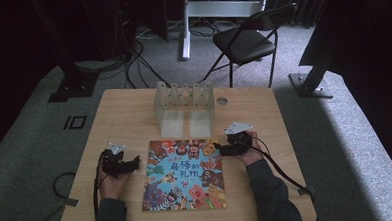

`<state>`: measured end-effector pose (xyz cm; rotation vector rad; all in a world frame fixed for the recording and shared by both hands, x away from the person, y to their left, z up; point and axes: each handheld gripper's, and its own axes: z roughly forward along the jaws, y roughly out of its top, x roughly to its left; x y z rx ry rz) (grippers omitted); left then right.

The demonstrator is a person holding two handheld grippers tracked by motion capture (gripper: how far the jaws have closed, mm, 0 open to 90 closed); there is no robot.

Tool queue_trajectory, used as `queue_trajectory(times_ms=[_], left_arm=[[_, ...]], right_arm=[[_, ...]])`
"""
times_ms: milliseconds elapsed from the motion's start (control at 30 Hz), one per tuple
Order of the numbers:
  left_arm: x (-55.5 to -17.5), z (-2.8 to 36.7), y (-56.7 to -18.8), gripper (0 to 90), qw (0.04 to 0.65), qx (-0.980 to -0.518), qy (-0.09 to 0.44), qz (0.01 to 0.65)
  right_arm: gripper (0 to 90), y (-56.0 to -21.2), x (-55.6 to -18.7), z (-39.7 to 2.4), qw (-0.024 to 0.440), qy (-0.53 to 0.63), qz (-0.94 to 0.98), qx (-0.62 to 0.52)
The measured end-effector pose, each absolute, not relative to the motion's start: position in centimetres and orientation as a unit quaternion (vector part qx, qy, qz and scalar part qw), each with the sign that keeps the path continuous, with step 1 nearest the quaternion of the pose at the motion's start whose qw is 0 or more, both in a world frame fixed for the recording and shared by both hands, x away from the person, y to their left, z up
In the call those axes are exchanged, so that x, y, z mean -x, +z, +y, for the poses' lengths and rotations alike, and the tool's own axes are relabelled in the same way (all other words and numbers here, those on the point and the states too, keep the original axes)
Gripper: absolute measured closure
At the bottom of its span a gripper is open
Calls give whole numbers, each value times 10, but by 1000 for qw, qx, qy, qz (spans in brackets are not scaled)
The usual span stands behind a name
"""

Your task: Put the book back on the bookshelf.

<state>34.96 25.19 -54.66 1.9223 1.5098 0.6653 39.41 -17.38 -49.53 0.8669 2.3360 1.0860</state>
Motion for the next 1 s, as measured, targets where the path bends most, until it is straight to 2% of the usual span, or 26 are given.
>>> queue_trajectory(times_ms=[67,100,133,367,633,1000], left_arm=[[-349,251,-545,172,296,-724,248,571],[-348,248,-543,232,287,-722,245,580],[-348,248,-543,247,287,-722,245,580],[-339,232,-531,246,328,-744,242,529],[-325,211,-524,180,364,-766,228,479],[-298,178,-519,85,381,-798,206,419]], right_arm=[[287,-496,-395,-172,209,393,840,-309],[288,-501,-399,-169,200,401,839,-310],[288,-501,-399,-169,200,401,839,-310],[239,-516,-410,-165,169,393,845,-321],[193,-528,-421,-160,151,378,854,-323],[192,-539,-428,-154,129,374,858,-329]])
